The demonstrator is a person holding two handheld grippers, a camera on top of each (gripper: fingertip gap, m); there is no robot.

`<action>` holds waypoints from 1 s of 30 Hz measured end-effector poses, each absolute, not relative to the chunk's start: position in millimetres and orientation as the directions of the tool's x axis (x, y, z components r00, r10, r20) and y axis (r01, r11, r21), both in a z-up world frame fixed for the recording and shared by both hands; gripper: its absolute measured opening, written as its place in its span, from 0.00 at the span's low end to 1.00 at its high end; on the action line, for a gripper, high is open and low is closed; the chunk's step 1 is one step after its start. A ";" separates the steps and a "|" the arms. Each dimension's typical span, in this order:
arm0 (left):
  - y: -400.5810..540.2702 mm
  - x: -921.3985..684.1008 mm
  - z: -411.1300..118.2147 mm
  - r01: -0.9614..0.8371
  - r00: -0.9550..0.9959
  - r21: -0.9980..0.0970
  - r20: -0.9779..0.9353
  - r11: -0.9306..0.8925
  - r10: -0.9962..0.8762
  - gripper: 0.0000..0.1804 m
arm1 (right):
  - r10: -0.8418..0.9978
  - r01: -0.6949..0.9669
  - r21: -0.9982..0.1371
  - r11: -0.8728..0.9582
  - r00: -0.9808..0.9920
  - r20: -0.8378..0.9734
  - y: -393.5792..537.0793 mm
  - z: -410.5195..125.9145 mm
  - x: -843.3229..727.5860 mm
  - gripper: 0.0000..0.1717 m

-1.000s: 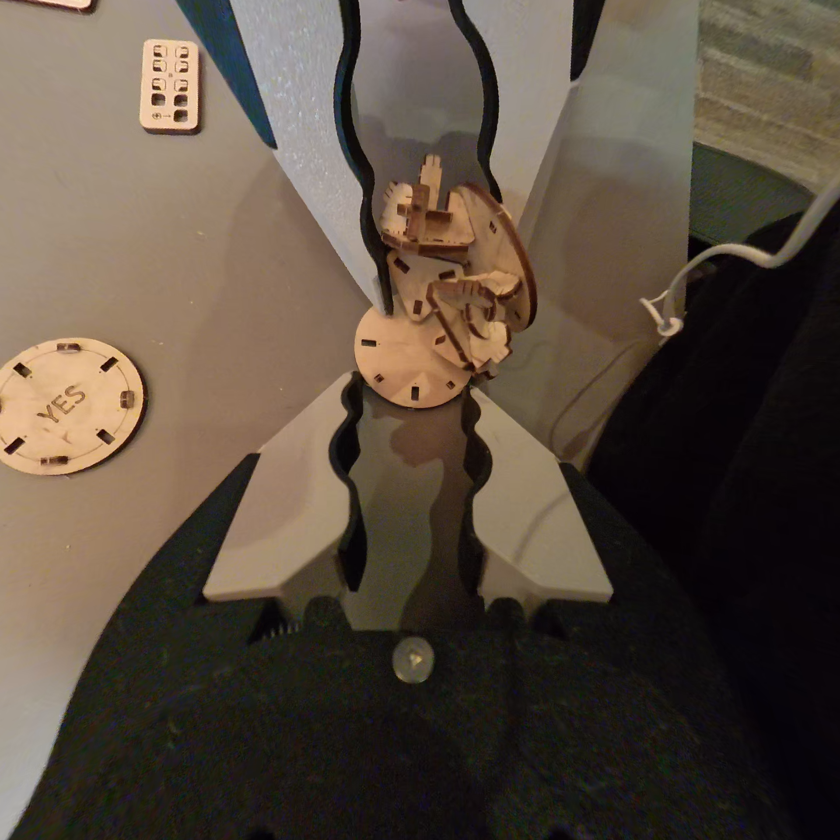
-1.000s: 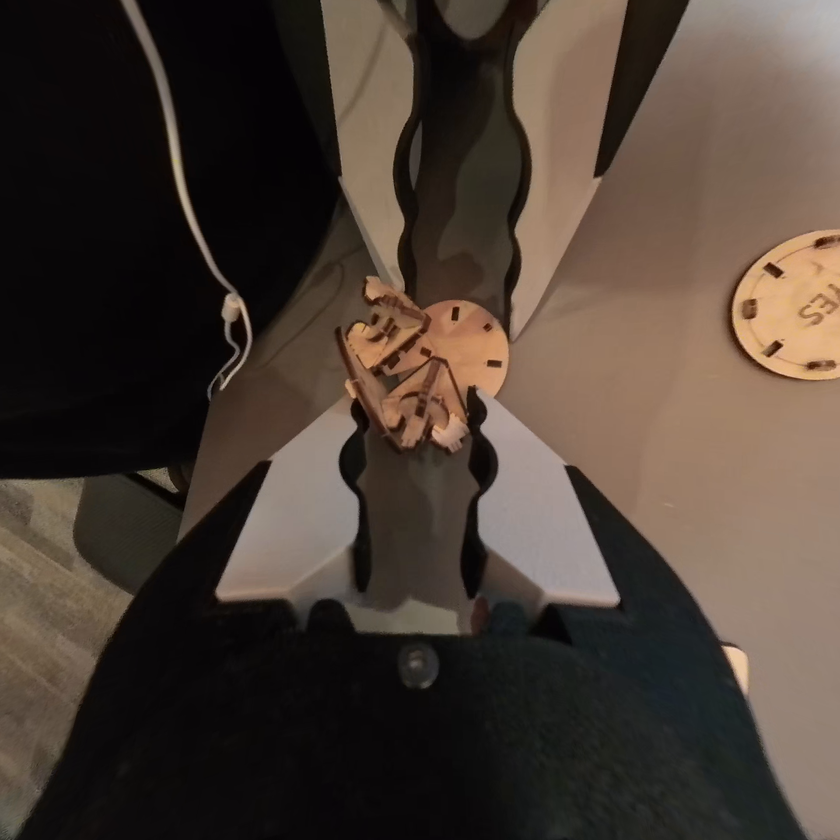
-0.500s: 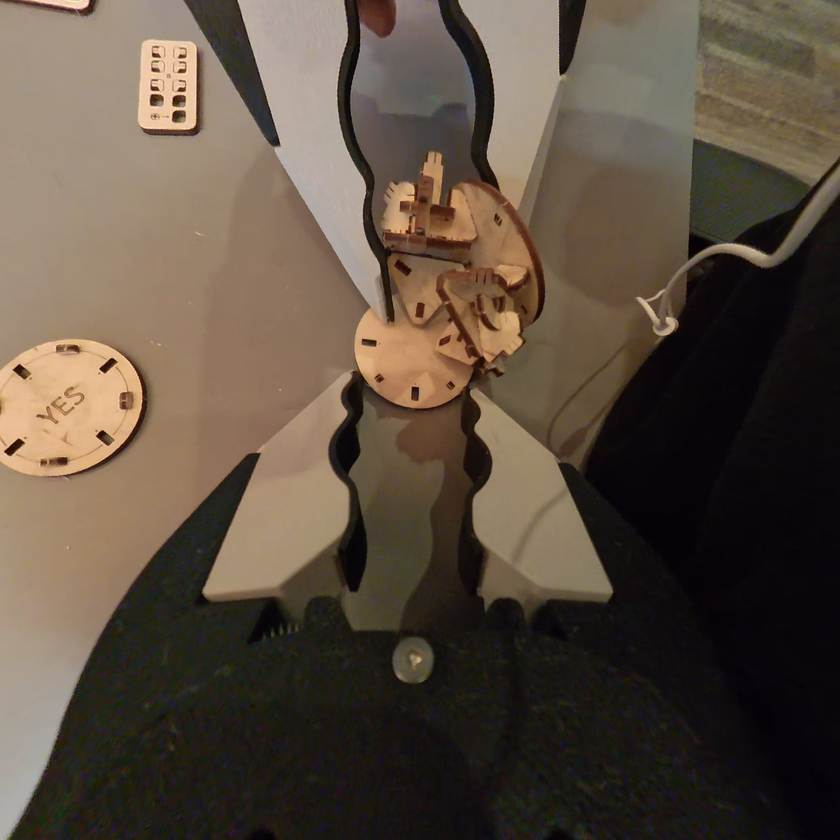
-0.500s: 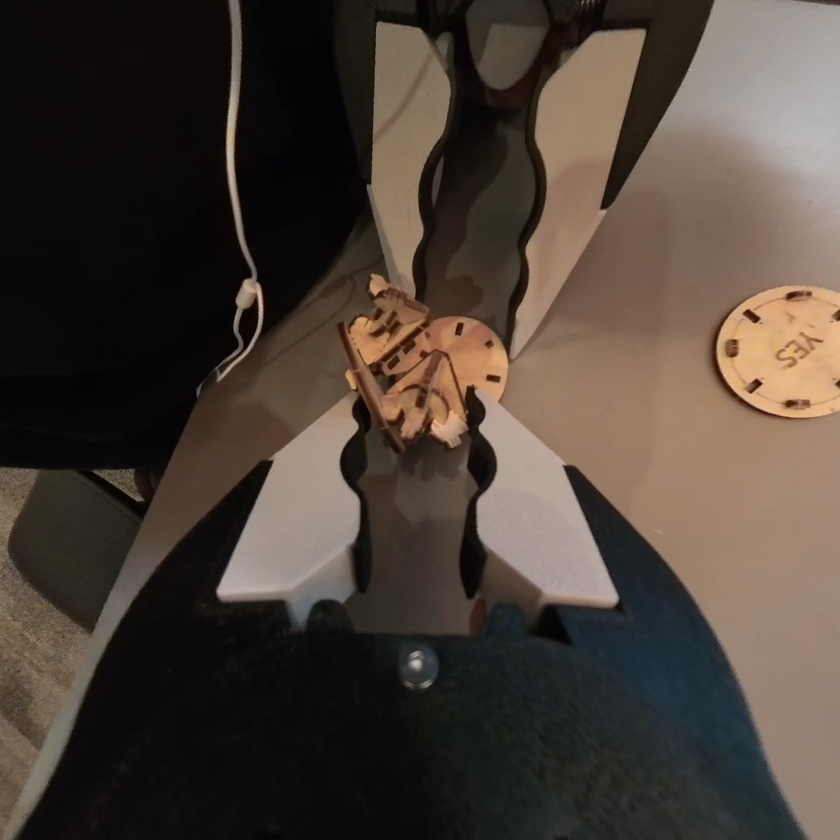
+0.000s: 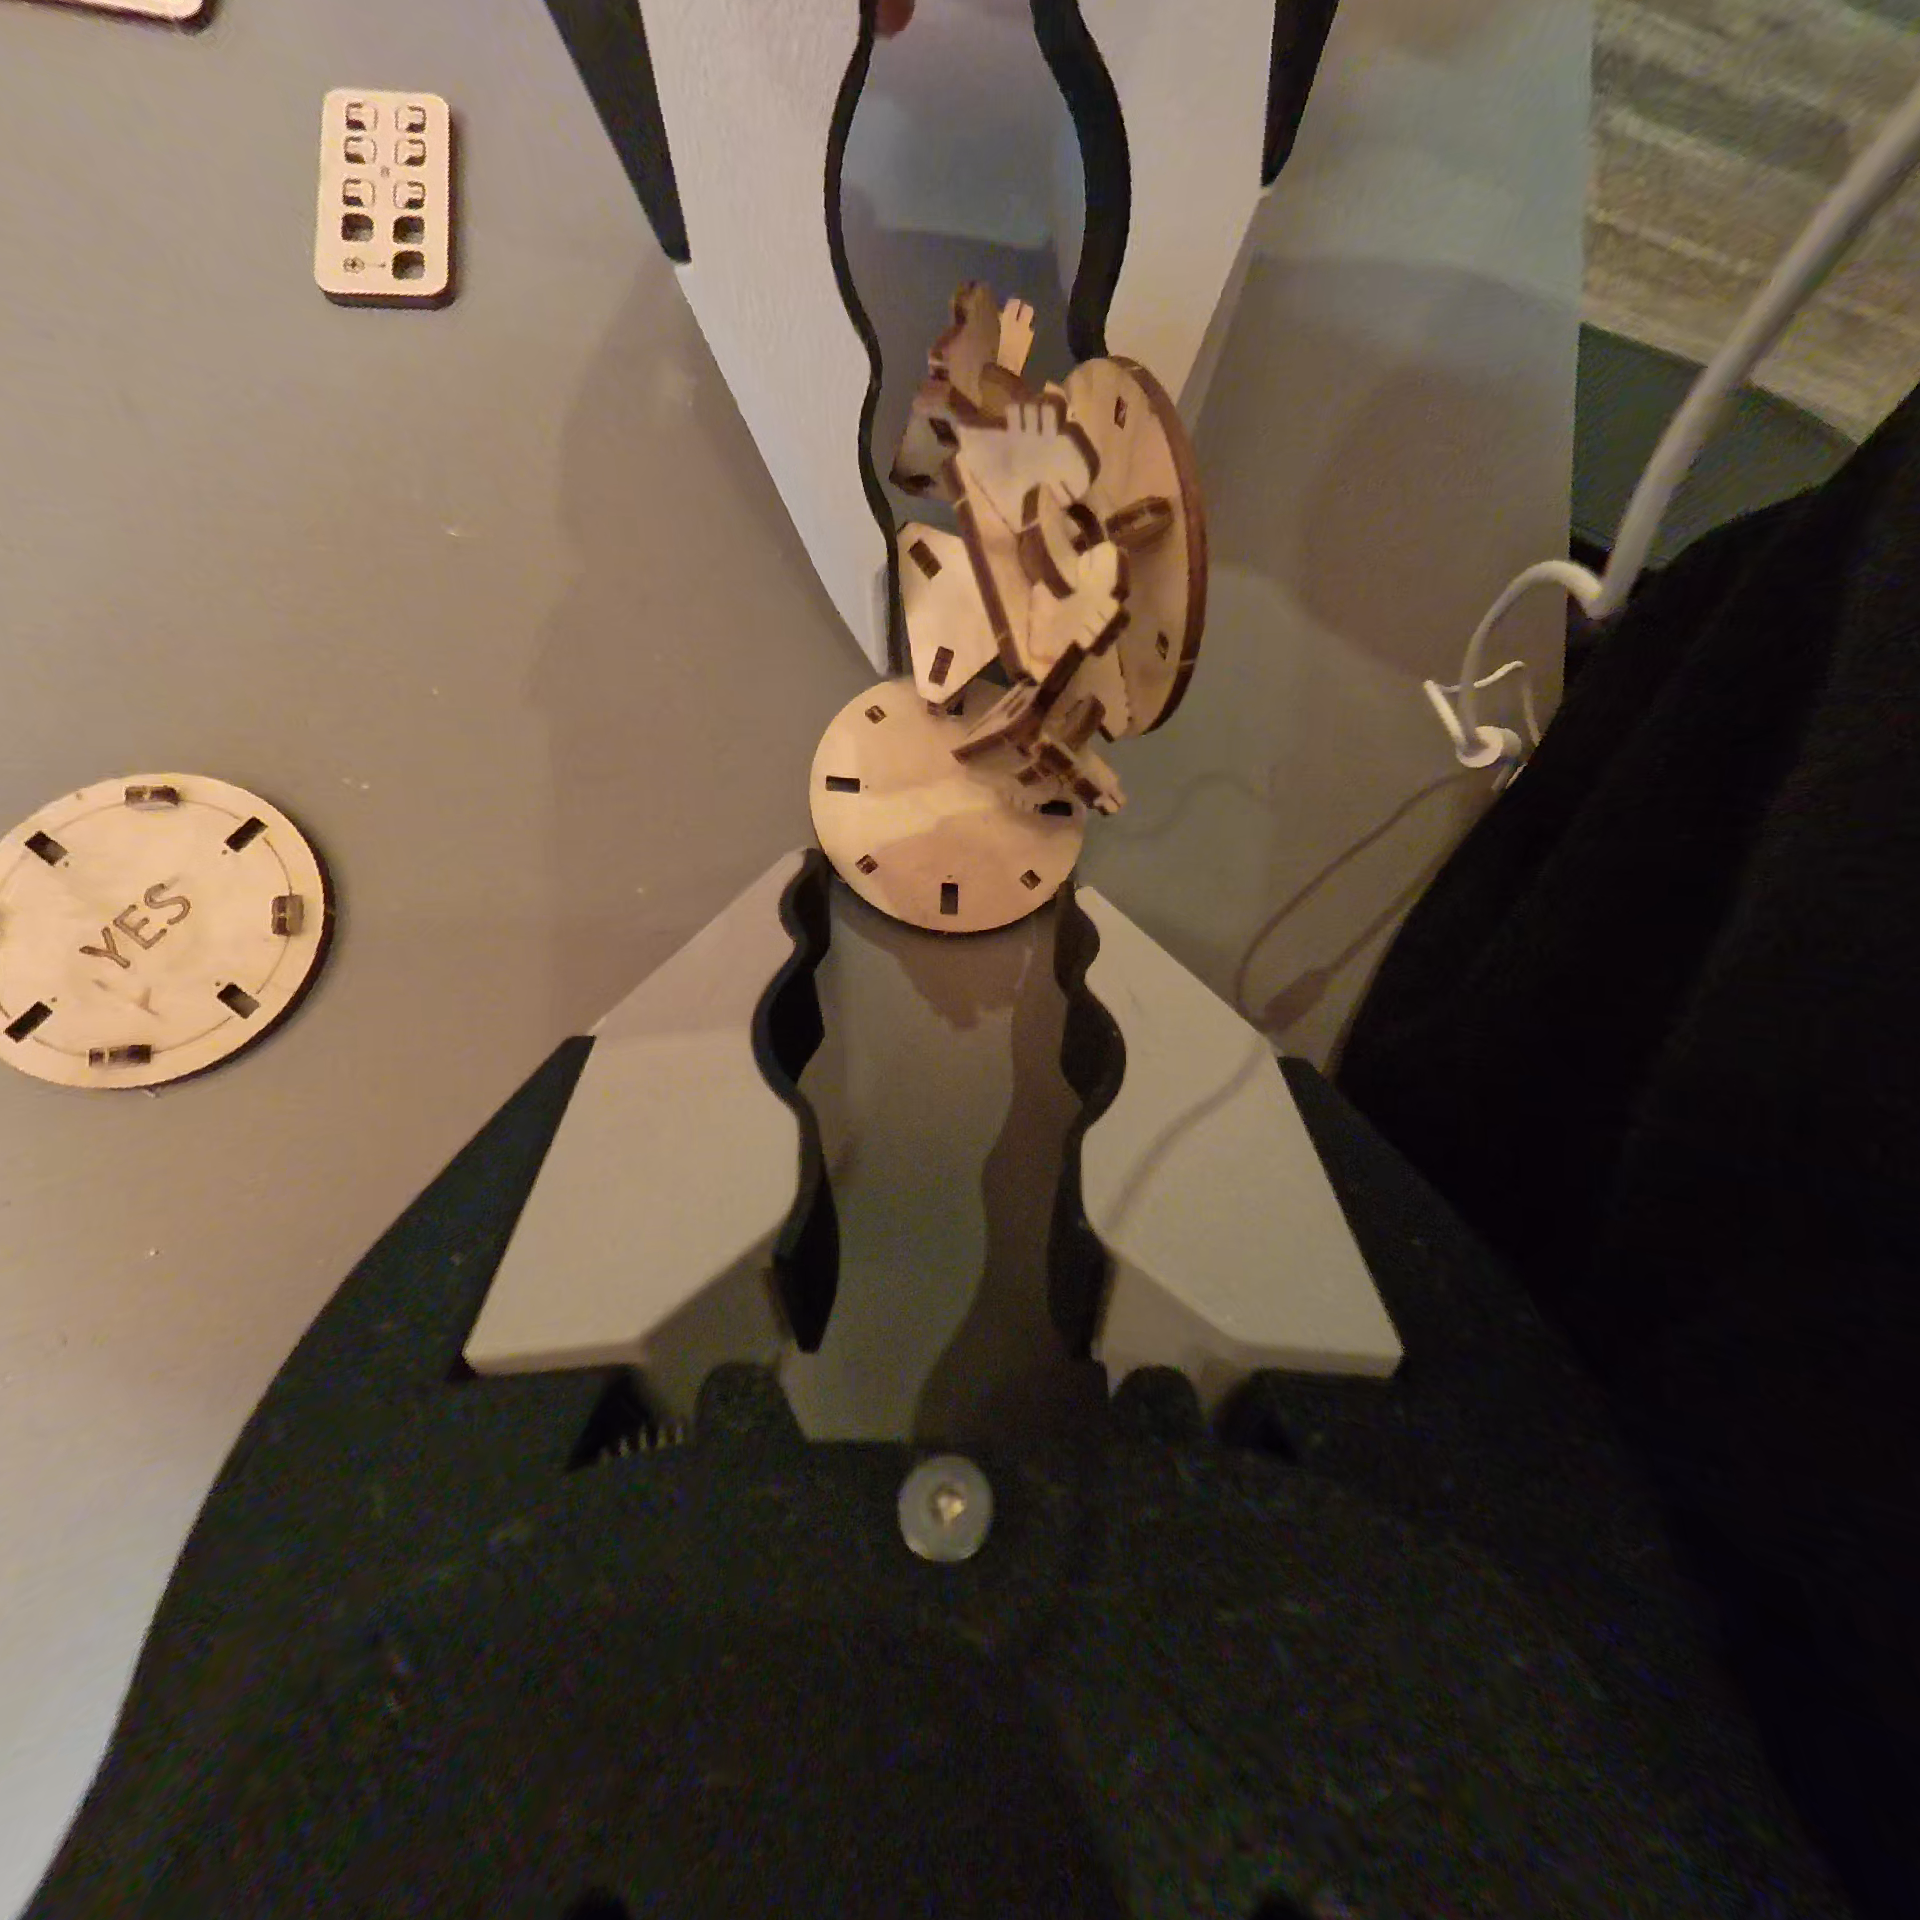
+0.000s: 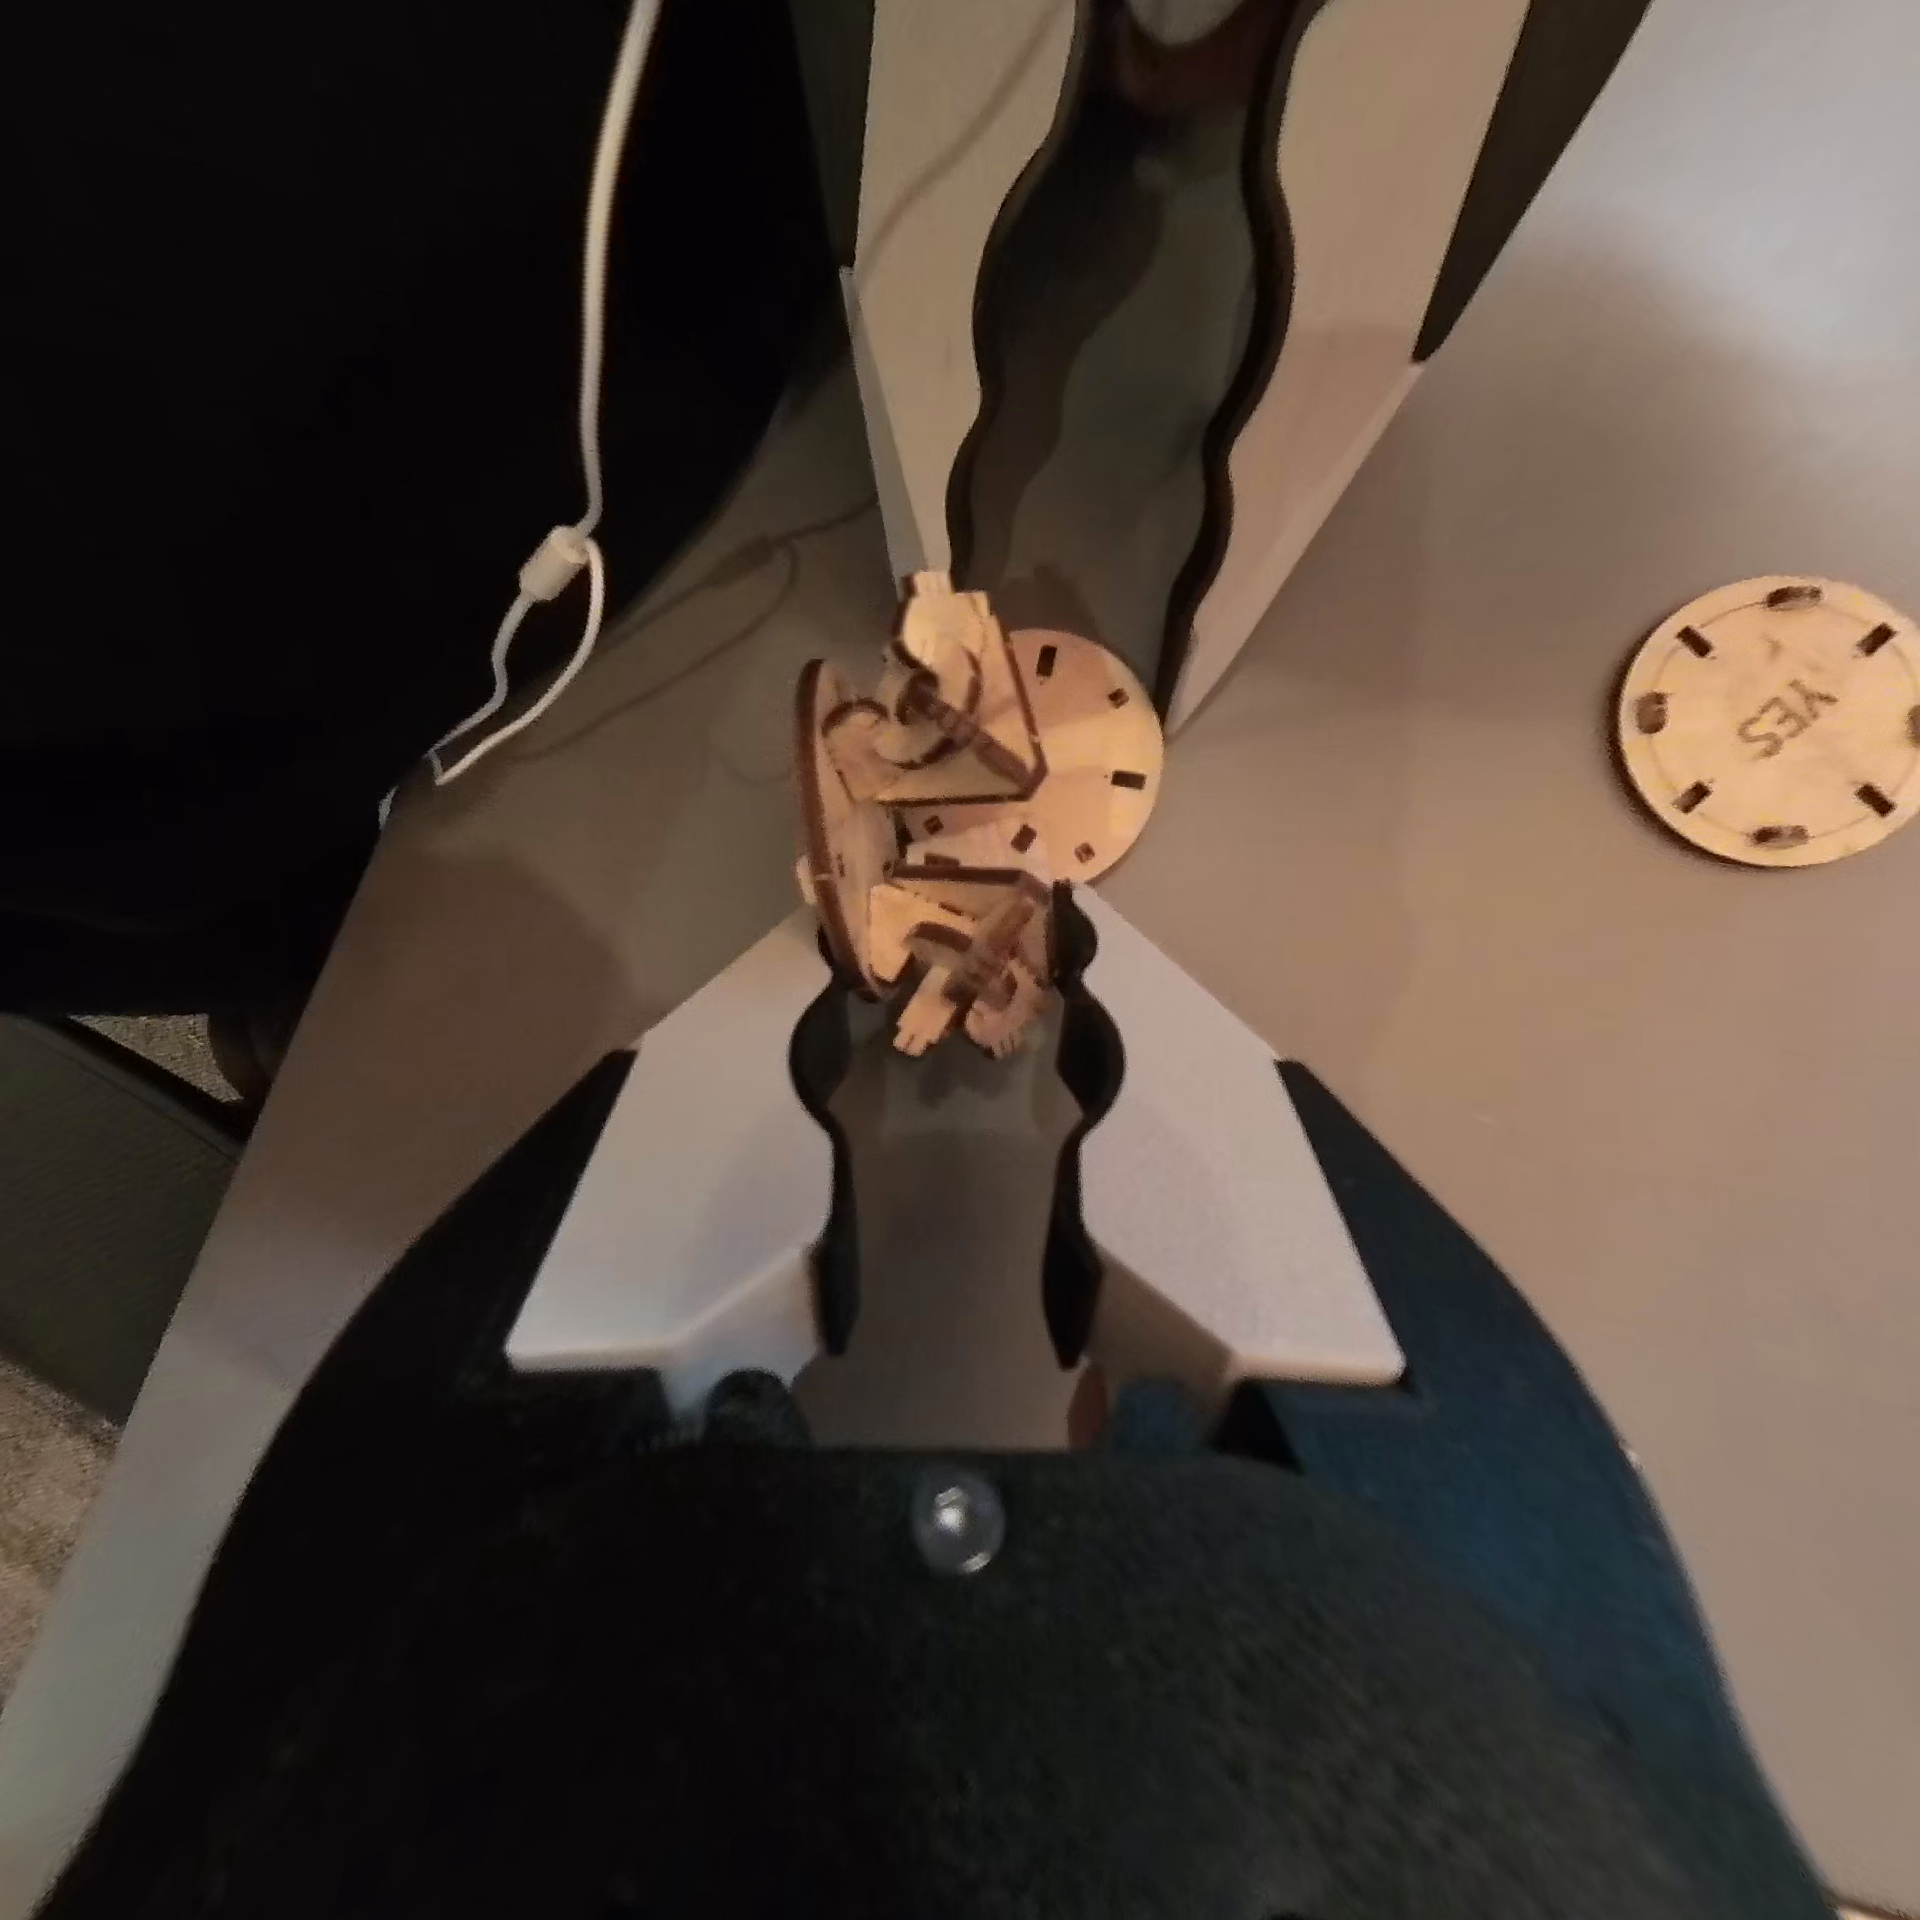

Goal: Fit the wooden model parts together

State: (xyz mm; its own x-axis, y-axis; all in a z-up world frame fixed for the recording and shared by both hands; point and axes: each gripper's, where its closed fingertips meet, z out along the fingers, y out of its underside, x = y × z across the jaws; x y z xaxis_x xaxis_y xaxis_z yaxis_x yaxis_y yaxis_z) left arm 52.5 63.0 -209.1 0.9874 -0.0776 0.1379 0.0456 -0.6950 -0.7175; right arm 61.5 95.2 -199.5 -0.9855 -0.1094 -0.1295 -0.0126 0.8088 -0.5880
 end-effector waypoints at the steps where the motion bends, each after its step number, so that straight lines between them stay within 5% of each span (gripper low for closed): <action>1: 63.0 52.5 -209.0 0.046 0.987 -0.718 0.138 -0.695 -0.078 0.22 | -0.111 -0.016 -0.589 0.808 -0.986 -0.127 94.5 -199.6 61.4 0.21; 15: 62.9 52.0 -209.0 0.046 0.988 -0.717 0.136 -0.696 -0.075 0.20 | -0.408 -0.343 -0.369 0.864 -0.905 -0.116 101.8 -202.3 64.6 0.20; 30: 62.5 52.1 -208.2 0.054 0.986 -0.719 0.147 -0.693 -0.075 0.19 | -0.384 -0.311 -0.351 0.883 -0.909 -0.160 102.7 -202.7 63.8 0.20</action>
